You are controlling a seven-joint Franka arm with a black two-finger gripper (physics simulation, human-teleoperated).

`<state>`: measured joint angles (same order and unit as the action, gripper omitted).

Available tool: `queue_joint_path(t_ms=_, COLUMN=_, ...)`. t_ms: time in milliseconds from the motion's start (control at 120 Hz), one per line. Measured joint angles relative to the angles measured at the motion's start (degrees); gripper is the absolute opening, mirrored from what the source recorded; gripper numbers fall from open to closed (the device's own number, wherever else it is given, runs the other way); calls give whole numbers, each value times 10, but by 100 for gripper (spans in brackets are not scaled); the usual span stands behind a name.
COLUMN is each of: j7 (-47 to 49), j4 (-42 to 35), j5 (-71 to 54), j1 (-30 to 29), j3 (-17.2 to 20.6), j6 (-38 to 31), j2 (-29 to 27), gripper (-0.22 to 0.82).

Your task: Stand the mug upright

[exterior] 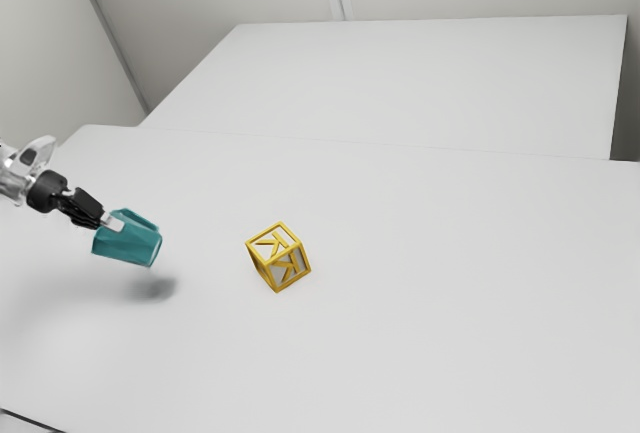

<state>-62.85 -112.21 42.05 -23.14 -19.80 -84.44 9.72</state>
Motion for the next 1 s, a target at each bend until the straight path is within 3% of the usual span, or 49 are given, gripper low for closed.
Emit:
queue_joint_path(t_ms=150, j7=41, j4=21, j5=-101, j1=5, j3=75, j6=-49, j2=-40, gripper=-18)
queue_joint_path(t_ms=392, j7=129, j4=38, j5=-280, j1=7, j3=196, j6=-161, j2=-51, gripper=-18)
queue_joint_path(t_ms=525, j7=179, j4=19, j5=-348, j1=34, j3=222, j6=-229, j2=-54, gripper=-18)
queue_joint_path(t_ms=783, j7=266, j4=-29, j5=-439, j1=20, j3=288, j6=-340, j2=-59, gripper=-18)
queue_joint_path(t_ms=1000, j7=329, j4=-30, j5=-466, j1=27, j3=300, j6=-384, j2=-10, gripper=-18)
